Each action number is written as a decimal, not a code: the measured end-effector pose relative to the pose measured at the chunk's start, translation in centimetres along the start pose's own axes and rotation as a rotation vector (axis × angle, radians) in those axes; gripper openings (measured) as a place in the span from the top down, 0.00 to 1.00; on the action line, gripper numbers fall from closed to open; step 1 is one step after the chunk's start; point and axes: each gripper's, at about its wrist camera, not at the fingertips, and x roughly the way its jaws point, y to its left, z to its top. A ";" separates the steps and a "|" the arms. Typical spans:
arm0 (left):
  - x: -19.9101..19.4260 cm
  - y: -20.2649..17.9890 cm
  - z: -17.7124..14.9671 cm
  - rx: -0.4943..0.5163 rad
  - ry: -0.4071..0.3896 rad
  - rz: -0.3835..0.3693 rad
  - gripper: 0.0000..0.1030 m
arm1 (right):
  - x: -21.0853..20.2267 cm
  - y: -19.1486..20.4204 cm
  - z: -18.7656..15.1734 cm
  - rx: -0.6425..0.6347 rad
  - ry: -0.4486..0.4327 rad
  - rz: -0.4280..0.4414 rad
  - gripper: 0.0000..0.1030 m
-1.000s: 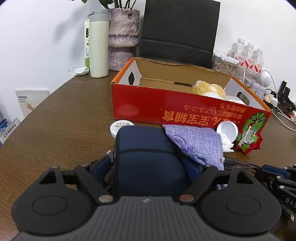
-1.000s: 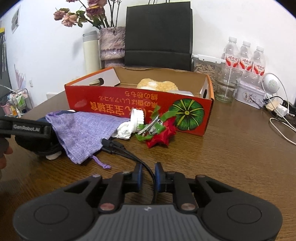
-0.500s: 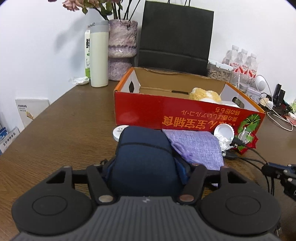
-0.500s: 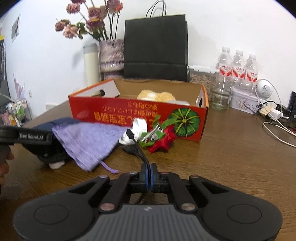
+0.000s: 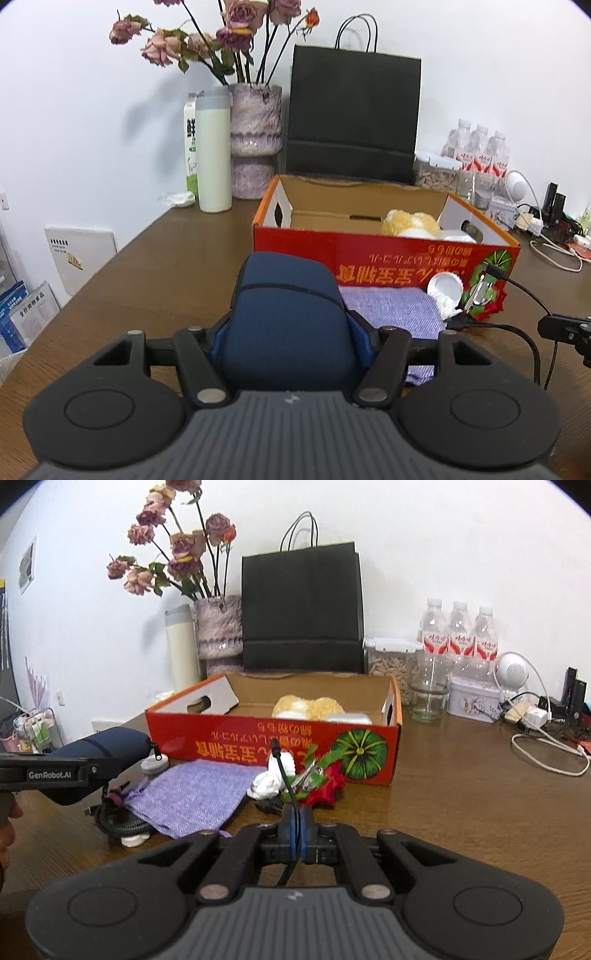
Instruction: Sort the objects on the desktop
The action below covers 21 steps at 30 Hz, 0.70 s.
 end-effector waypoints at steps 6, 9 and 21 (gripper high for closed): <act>-1.6 -0.1 1.0 0.008 -0.051 -0.007 0.39 | -1.1 0.3 0.9 -0.008 -0.030 -0.008 0.99; -2.2 -0.2 1.3 0.008 -0.070 -0.012 0.39 | -1.8 0.6 1.3 -0.013 -0.047 -0.011 0.99; -4.3 0.0 3.3 -0.011 -0.158 -0.044 0.39 | -3.9 1.0 4.0 -0.031 -0.130 -0.024 0.99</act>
